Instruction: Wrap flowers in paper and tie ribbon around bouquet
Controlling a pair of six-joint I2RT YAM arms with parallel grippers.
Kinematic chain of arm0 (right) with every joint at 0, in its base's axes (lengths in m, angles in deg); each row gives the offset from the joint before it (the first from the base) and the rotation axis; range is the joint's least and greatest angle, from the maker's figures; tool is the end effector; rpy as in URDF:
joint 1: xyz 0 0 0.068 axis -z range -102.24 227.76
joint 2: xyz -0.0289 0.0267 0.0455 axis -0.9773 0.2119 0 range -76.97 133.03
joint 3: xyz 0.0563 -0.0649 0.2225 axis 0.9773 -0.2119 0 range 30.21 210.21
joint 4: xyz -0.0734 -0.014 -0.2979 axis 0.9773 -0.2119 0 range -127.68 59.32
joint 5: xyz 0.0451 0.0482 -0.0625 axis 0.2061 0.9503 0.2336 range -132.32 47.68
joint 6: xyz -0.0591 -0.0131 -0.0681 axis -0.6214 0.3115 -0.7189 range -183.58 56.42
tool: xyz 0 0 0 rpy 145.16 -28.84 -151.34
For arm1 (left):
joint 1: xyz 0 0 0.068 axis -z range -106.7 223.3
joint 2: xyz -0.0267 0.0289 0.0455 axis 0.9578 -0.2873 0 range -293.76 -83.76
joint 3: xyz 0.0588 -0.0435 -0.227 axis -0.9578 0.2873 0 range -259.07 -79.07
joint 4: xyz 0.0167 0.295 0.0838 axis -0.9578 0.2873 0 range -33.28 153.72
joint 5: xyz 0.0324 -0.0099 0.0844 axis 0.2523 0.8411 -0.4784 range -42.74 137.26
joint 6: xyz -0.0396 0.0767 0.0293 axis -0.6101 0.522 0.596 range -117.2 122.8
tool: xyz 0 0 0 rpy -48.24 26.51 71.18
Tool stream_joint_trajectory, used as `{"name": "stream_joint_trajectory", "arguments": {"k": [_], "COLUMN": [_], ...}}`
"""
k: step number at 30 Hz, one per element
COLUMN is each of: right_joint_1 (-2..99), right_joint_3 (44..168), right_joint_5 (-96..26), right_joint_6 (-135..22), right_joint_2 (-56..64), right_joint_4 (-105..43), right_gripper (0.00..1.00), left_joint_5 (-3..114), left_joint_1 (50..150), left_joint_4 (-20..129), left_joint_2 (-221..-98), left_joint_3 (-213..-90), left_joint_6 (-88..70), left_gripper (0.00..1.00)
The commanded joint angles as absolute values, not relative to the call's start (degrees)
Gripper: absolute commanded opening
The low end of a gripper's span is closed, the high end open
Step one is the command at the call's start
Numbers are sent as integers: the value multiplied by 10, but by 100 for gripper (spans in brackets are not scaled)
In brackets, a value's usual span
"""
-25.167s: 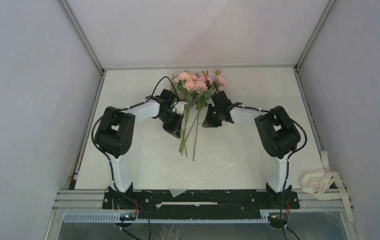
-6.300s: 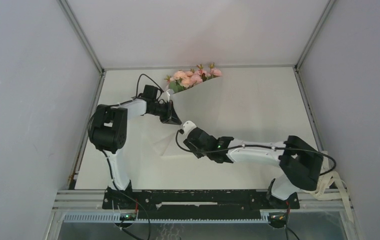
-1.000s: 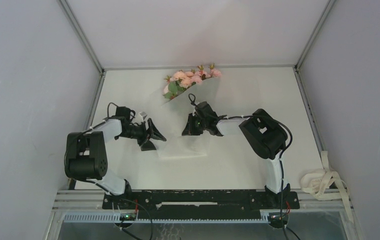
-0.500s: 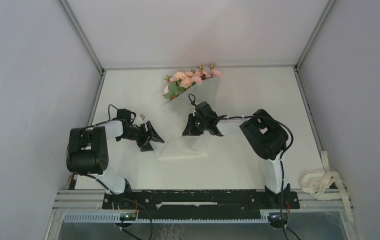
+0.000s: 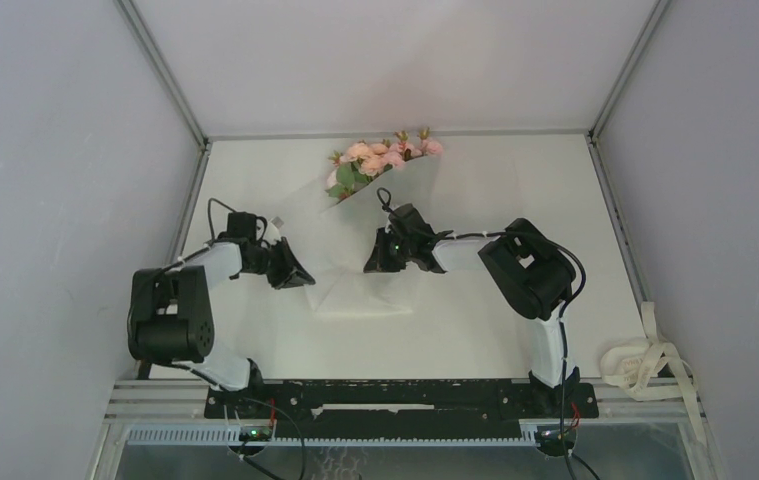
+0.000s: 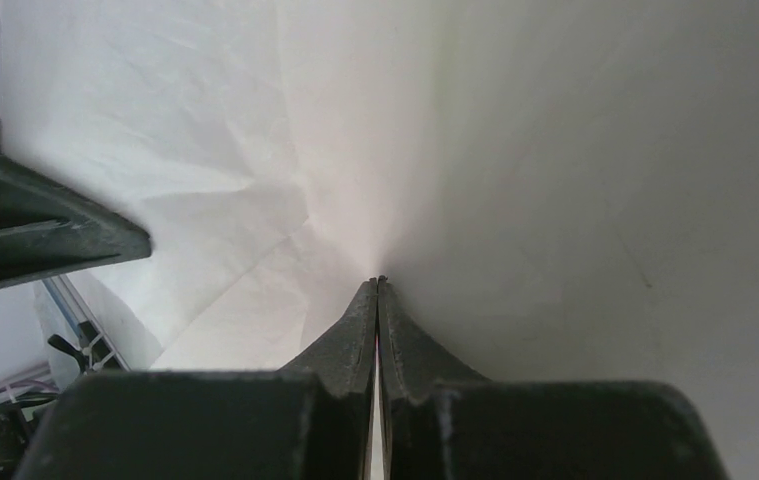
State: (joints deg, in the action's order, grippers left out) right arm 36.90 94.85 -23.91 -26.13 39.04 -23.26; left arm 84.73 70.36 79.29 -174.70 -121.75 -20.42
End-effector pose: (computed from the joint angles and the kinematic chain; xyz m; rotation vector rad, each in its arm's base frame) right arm 0.3303 0.3199 0.0221 -0.2496 2.5244 0.9972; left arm 0.3115 -0.0338 0.0318 -0.4708 2.7252 -1.0040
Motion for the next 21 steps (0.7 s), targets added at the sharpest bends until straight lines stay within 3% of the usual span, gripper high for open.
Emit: {"name": "stream_joint_trajectory", "arguments": {"k": [1, 10, 21], "right_joint_1": [367, 379, 383], "right_joint_3": [928, 875, 838], "right_joint_5": [-238, -218, -243], "right_joint_6": [-230, -174, -119], "right_joint_2": [384, 387, 358], "right_joint_4": [-230, -154, -95], "right_gripper": [7, 7, 7], "left_joint_5": [821, 784, 817], "left_joint_1": [744, 900, 1003], "left_joint_4": [814, 877, 909], "left_joint_2": [-1668, -1651, -1858], "left_joint_3": [-1251, -1382, -1600], "left_joint_6": [-159, -116, -118], "left_gripper": [0, 0, 0]}}
